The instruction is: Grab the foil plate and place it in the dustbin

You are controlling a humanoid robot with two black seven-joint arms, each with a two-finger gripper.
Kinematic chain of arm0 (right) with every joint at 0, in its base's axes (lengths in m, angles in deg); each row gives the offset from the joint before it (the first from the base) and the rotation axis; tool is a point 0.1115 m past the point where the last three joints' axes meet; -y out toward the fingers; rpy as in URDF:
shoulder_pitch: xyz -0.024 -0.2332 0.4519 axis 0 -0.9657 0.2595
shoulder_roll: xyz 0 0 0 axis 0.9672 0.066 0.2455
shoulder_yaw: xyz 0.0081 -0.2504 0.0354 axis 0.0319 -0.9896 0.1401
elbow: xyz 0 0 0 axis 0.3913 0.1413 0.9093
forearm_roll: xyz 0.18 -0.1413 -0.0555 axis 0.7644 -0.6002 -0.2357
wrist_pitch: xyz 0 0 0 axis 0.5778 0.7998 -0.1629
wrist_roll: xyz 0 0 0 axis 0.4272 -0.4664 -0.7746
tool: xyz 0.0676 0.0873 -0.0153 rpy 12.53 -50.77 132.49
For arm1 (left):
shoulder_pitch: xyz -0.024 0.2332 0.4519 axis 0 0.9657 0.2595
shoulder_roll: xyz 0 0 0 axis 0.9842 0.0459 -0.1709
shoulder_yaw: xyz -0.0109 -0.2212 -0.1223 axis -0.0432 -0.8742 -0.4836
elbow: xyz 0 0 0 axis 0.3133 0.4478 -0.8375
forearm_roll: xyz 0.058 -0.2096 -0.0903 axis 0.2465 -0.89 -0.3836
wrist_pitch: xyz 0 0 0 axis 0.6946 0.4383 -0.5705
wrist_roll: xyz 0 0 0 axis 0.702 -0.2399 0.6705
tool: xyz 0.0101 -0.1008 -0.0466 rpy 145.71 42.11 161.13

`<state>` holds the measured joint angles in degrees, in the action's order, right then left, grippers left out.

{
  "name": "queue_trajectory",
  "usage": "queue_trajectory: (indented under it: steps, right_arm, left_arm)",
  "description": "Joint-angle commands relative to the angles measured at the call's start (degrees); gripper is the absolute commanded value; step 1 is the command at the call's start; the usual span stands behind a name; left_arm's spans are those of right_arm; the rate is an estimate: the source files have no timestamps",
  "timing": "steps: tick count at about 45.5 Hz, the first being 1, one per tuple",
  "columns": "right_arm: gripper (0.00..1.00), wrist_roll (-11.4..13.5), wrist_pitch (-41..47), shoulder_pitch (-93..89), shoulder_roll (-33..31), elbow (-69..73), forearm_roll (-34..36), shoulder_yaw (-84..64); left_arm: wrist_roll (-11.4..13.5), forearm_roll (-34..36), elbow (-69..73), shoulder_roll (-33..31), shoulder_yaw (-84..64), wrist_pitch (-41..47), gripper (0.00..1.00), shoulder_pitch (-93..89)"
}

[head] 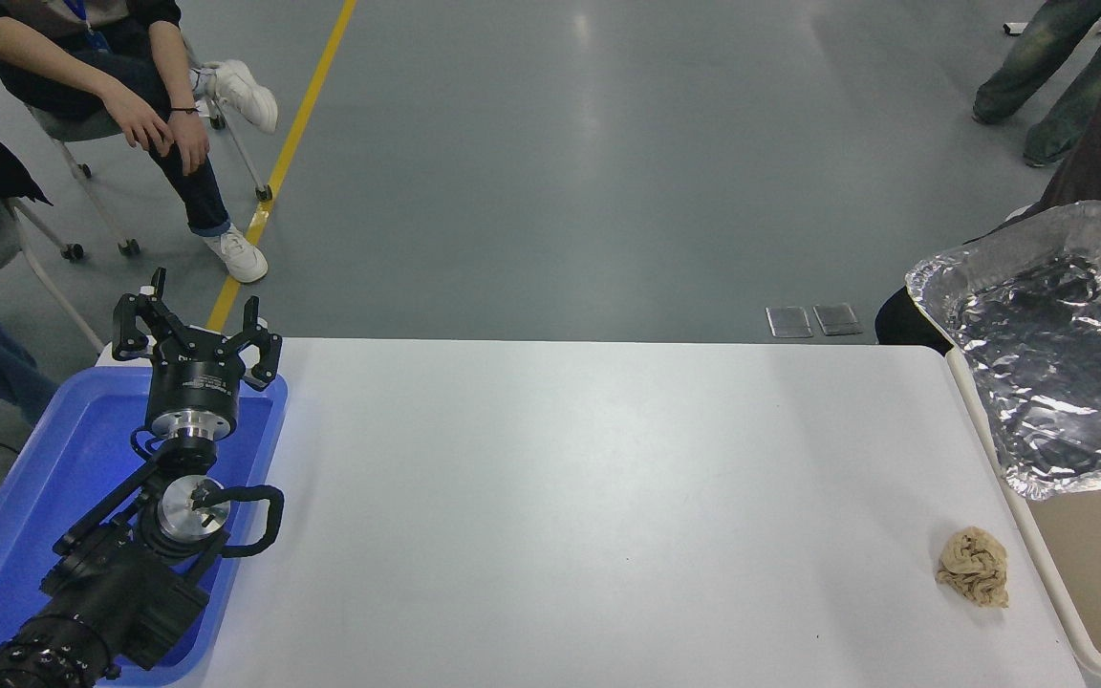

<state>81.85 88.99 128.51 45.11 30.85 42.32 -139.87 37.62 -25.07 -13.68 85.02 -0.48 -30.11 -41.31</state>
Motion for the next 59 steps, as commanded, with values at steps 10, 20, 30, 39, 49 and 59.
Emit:
queue_trajectory:
  steps: [10, 20, 30, 39, 49, 59]
  right_arm:
    - [0.0, -0.4, -1.4, -13.0, -9.4, -15.7, -13.0, 2.5]
    - [0.0, -0.6, -5.1, -31.5, -17.7, -31.0, -19.3, 13.8]
    - [0.0, -0.6, -14.4, -56.1, -19.3, -43.7, -22.6, 29.8]
    - [0.0, -0.1, -23.1, -77.4, -13.6, -53.7, -22.6, 43.0]
    - [0.0, 0.3, -28.3, -89.8, -6.1, -62.1, -21.8, 52.4]
    - [0.76, 1.7, -30.2, -94.2, -2.5, -63.7, -21.5, 57.6]
  left_arm:
    - [0.0, 0.0, 0.0, 0.0, 0.0, 0.0, 0.99, 0.0]
    - [0.0, 0.0, 0.0, 0.0, 0.0, 0.0, 0.99, 0.0]
    - [0.0, 0.0, 0.0, 0.0, 0.0, 0.0, 0.99, 0.0]
    - [0.0, 0.0, 0.0, 0.0, 0.0, 0.0, 0.99, -0.1]
    - [0.0, 0.0, 0.0, 0.0, 0.0, 0.0, 0.99, -0.1]
    - [0.0, 0.0, 0.0, 0.0, -0.1, 0.0, 0.99, -0.1]
